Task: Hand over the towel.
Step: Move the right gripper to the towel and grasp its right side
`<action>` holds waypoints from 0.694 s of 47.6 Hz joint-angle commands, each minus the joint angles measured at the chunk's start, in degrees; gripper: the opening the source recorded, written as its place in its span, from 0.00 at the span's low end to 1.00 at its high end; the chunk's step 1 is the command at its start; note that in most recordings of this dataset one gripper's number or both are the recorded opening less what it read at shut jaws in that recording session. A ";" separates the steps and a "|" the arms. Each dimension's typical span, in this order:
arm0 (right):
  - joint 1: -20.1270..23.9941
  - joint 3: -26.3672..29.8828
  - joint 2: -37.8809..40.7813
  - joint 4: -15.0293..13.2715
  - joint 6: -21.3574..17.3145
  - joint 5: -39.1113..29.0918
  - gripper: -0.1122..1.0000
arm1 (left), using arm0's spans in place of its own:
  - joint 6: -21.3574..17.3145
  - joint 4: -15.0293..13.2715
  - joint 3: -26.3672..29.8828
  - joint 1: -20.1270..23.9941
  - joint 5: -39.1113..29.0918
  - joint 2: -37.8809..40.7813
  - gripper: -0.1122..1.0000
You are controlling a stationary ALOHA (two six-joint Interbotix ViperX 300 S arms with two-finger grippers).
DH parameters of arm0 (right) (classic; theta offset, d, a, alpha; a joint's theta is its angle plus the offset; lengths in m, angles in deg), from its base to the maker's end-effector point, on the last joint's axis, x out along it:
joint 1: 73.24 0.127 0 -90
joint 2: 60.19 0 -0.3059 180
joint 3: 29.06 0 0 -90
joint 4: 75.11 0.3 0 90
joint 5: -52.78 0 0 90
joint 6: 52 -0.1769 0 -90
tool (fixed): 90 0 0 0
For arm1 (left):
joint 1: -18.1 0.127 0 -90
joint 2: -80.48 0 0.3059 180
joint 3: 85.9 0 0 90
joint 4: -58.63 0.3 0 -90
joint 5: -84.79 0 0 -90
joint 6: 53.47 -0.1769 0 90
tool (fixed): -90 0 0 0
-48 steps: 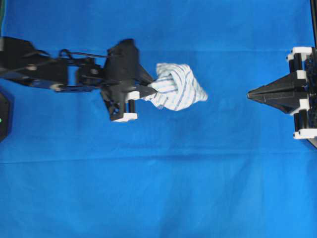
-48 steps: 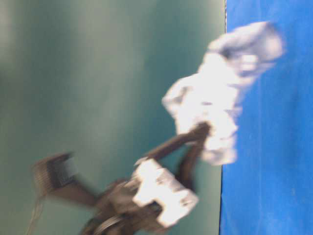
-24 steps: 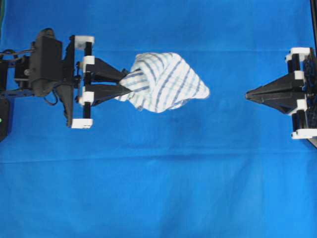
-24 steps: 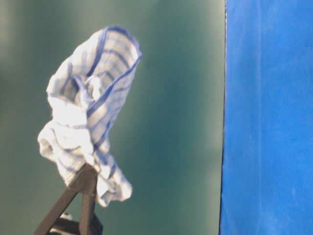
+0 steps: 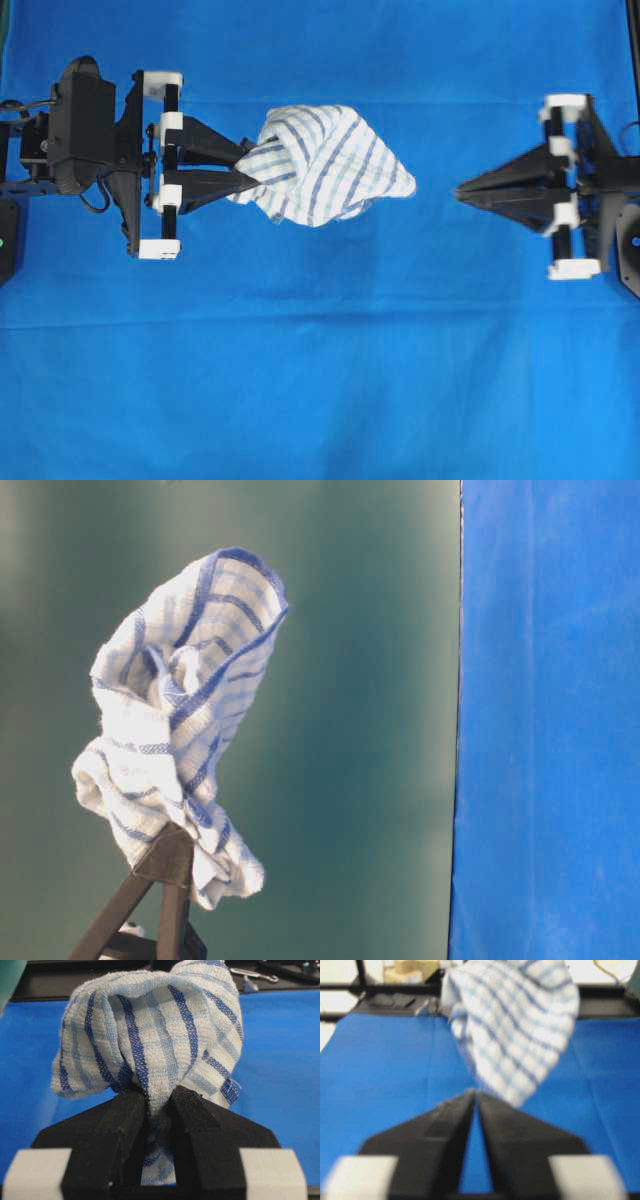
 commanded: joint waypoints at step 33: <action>-1.32 30.50 33.84 -1.23 1.85 -2.90 0.74 | 0.62 0.00 1.05 -0.18 0.62 -0.53 0.18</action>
